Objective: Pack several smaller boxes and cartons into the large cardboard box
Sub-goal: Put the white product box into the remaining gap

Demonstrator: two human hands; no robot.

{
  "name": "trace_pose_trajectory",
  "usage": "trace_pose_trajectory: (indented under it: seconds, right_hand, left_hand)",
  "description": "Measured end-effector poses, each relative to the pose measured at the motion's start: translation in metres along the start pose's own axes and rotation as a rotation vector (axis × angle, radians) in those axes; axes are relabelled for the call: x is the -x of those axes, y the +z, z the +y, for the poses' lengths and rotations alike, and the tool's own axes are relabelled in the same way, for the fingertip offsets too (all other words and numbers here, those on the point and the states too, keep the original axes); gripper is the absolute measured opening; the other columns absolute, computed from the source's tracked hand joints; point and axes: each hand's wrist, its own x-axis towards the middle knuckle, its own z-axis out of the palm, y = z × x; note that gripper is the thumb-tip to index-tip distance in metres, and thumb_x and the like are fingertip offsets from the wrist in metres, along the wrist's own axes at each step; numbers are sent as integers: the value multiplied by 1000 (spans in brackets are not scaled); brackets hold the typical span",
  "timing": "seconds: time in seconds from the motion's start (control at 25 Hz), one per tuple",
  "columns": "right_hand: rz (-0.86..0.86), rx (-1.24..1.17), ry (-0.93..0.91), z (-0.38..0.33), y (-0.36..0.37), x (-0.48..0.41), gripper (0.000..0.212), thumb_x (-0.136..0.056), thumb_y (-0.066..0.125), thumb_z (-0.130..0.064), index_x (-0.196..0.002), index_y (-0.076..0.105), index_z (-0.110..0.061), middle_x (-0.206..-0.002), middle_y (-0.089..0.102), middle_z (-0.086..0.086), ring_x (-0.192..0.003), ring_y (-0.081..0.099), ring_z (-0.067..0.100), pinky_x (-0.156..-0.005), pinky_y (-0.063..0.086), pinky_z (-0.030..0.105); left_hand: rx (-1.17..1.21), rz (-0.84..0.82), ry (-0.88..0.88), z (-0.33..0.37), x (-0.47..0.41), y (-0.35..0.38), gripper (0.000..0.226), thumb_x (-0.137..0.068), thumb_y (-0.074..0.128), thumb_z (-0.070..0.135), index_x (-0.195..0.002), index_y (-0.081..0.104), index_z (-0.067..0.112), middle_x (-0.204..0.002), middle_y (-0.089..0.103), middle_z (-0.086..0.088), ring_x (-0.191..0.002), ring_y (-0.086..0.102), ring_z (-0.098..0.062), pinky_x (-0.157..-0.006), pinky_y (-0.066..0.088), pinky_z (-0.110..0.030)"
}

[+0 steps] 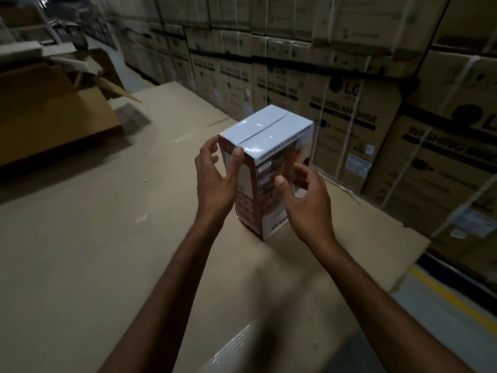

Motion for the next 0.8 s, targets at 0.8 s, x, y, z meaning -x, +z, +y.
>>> trace_pose_trajectory:
  seconds: [0.8]
  right_hand:
    - [-224,-288,273,-31,22,-20,82,-80,61,-72,-149,41,-34,-138,59,-8,-112,59,2,-100,53,45]
  left_hand:
    - [150,-181,-265,0,-34,-28,40,-94,66,50,-117,50,21,-115,67,-2,-100,69,-16,-65,51,-24]
